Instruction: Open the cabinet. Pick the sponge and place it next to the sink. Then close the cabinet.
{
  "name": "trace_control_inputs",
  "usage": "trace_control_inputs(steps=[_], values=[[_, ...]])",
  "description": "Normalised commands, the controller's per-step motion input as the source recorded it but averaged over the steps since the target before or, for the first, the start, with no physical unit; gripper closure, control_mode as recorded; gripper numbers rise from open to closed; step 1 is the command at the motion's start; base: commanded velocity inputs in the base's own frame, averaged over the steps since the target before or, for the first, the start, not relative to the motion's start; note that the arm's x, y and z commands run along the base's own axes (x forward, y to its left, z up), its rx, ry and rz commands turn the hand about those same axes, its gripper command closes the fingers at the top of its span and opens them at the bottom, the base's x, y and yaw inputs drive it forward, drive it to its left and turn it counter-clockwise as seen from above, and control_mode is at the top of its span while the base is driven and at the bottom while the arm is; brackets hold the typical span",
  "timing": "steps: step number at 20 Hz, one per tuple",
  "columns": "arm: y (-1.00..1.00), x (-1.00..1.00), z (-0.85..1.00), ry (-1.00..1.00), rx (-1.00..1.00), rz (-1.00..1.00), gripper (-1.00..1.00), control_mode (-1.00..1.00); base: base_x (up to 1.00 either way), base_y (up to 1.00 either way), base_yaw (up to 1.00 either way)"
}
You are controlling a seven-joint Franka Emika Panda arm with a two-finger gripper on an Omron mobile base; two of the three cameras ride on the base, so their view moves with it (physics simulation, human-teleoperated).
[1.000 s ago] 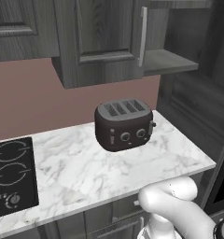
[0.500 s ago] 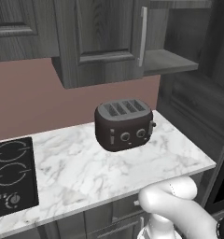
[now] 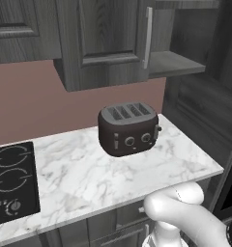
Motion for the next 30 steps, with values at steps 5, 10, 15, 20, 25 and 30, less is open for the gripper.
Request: trace_control_inputs(steps=[5,10,15,20,25,30], values=[[0.00,0.01,0.00,0.00,0.00,0.04,-1.00,-1.00,0.00,0.00,0.00],[0.00,0.18,0.00,0.00,0.00,0.02,-1.00,-1.00,0.00,0.00,0.00],[0.00,0.18,0.00,0.00,0.00,0.01,-1.00,-1.00,0.00,0.00,0.00],[0.00,0.26,0.00,0.00,0.00,0.00,-1.00,-1.00,0.00,0.00,0.00],[0.01,0.02,0.00,0.00,0.00,0.02,-1.00,-1.00,0.00,0.00,0.00],[0.14,0.00,0.00,0.00,0.00,0.07,-1.00,-1.00,0.00,0.00,0.00]])
